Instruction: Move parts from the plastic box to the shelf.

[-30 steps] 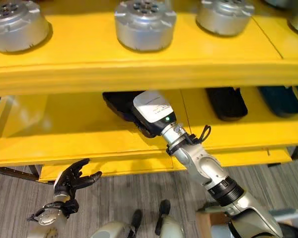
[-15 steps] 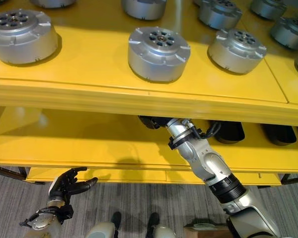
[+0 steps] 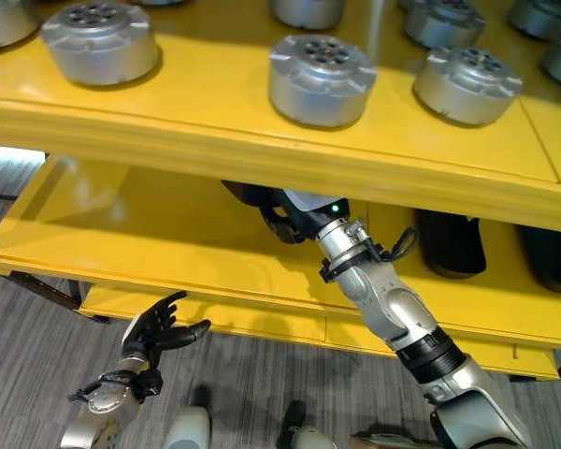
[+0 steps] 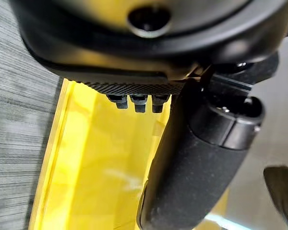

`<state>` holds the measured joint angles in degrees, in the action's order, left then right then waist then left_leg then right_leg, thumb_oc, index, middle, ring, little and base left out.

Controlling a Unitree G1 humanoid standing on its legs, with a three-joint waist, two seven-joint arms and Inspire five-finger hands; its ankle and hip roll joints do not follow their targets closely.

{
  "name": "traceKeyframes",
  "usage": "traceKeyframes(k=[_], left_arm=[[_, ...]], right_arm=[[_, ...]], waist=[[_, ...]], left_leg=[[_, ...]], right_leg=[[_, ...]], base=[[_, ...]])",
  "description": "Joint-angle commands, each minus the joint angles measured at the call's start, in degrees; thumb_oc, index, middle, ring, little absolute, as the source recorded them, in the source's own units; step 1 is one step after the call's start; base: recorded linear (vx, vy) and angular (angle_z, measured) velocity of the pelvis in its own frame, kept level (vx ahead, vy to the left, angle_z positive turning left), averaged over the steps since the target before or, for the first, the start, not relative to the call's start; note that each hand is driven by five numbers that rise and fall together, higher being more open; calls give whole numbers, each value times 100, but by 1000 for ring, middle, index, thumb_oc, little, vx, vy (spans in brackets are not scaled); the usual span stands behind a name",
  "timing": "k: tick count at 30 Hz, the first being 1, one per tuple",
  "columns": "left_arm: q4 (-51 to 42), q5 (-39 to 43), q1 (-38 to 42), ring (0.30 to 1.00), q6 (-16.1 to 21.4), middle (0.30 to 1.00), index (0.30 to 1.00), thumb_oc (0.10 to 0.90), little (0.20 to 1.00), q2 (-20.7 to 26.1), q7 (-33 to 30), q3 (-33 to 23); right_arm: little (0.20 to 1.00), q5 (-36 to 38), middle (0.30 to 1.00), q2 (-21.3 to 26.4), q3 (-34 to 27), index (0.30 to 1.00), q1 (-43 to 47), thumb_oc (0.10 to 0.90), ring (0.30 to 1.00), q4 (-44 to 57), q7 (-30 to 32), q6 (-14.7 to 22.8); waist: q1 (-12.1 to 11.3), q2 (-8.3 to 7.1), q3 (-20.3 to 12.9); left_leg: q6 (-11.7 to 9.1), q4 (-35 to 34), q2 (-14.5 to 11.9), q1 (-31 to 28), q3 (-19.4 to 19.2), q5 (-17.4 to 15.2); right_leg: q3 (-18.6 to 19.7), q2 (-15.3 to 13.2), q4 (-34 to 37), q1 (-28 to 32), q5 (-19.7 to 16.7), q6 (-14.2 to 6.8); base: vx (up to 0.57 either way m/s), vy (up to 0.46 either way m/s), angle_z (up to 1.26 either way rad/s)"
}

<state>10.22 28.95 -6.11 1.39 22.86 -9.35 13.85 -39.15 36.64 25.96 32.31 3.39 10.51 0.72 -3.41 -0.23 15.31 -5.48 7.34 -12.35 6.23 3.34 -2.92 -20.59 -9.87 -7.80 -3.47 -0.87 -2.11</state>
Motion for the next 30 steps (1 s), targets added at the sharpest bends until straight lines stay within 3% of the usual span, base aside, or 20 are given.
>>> traceKeyframes(k=[1, 7, 12, 18, 30], left_arm=[[-475, -47, 339, 1000, 666, 1000, 1000, 900, 1000, 215, 51, -79], [-524, -100, 536, 1000, 716, 1000, 1000, 900, 1000, 386, 3, -109], [-554, -26, 782, 1000, 737, 1000, 1000, 900, 1000, 437, -74, 2], [-726, 129, 620, 1000, 702, 1000, 1000, 900, 1000, 496, -85, -55], [-783, 120, 657, 1000, 711, 1000, 1000, 900, 1000, 480, -101, -2]], right_arm=[[300, 154, 300, -37, -365, 300, 644, 400, 300, 144, 755, 12], [300, 235, 300, -157, -384, 300, 773, 400, 300, -157, 820, -128], [300, 419, 300, -104, -514, 300, 1136, 400, 300, -687, 1089, -366], [300, 849, 300, -44, -711, 300, 1605, 400, 300, -2016, 1470, -795], [300, 955, 300, -415, -555, 300, 1436, 400, 300, -2731, 1466, -907]], waist=[[-82, -139, -668], [-175, -226, -476], [-167, -235, -154], [-208, -75, 158], [-190, -30, 309]], left_leg=[[200, -68, 365, -178, -178, 106], [287, 467, 549, 13, -388, -239], [275, 1385, 651, 684, -285, -536], [225, 2400, 553, 1562, -137, -795], [240, 2509, 495, 1761, -95, -806]], right_leg=[[159, -545, -768, -165, 382, -248], [461, -681, -814, -352, 285, -358], [592, -829, -1511, -837, 464, -343], [781, -819, -2552, -1723, 840, -278], [790, -755, -2678, -1994, 810, -270]], base=[[32, 122, -1], [-22, 123, -13], [-132, 52, 1], [-124, 3, 1], [-25, -7, -7]])
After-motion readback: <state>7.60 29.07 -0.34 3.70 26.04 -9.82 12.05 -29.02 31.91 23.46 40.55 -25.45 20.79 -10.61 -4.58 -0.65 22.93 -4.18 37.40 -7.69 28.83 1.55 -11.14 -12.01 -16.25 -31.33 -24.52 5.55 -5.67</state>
